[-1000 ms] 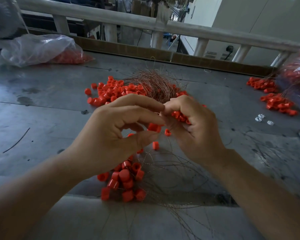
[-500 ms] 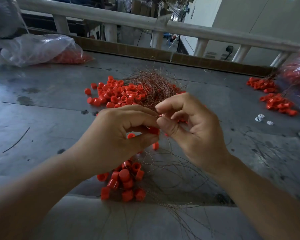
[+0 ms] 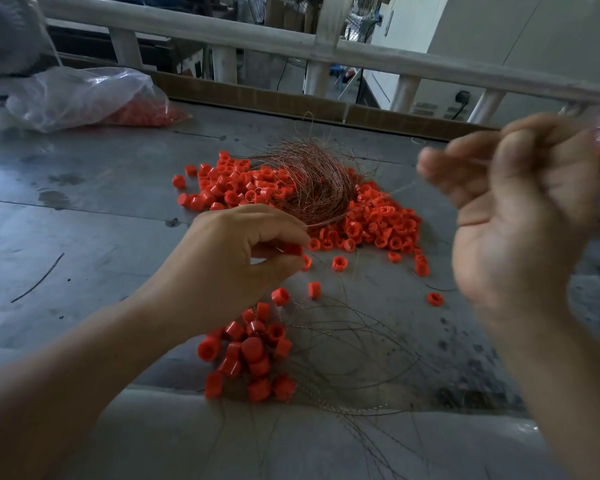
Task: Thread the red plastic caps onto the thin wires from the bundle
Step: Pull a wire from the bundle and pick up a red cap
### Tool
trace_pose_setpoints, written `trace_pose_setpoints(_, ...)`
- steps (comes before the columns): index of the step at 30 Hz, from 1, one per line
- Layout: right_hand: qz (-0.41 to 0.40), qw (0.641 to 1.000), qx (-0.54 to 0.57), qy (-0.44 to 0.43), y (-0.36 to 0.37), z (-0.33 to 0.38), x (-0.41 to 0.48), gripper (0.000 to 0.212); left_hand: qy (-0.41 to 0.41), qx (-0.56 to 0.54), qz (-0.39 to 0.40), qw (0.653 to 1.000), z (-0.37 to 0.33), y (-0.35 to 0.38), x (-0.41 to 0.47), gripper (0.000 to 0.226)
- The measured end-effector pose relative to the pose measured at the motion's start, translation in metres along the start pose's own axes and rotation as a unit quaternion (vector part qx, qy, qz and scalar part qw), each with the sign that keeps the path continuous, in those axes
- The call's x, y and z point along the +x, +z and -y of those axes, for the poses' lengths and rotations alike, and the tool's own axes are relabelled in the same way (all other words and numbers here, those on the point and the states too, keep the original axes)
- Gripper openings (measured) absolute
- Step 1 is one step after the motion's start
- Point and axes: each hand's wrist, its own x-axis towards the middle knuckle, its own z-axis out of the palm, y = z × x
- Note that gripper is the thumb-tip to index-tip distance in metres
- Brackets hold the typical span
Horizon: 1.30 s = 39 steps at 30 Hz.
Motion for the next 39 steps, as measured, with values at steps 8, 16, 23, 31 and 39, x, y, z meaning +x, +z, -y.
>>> trace_pose_setpoints(8,-0.035,0.994,-0.106,-0.001,-0.023,0.009,0.020,0.007,-0.097,-0.139,-0.036,0.985,-0.005,-0.008,0.003,0.030)
trace_pose_setpoints(16,0.218,0.926,-0.308,0.028,0.012,-0.007,-0.021,0.019,-0.105,-0.238,-0.024,0.965,-0.009,-0.004,0.004,0.033)
trace_pose_setpoints(23,0.221,0.922,-0.313,0.053,0.014,-0.011,-0.024,0.017,-0.096,-0.238,-0.016,0.966,-0.008,-0.004,0.002,0.030)
trace_pose_setpoints(31,0.240,0.929,-0.270,0.078,0.022,-0.010,-0.034,0.019,-0.075,-0.233,-0.012,0.969,-0.010,-0.002,-0.001,0.029)
trace_pose_setpoints(39,0.237,0.931,-0.249,0.119,0.024,-0.010,-0.035,0.015,-0.064,-0.222,-0.025,0.973,-0.011,-0.003,0.001,0.037)
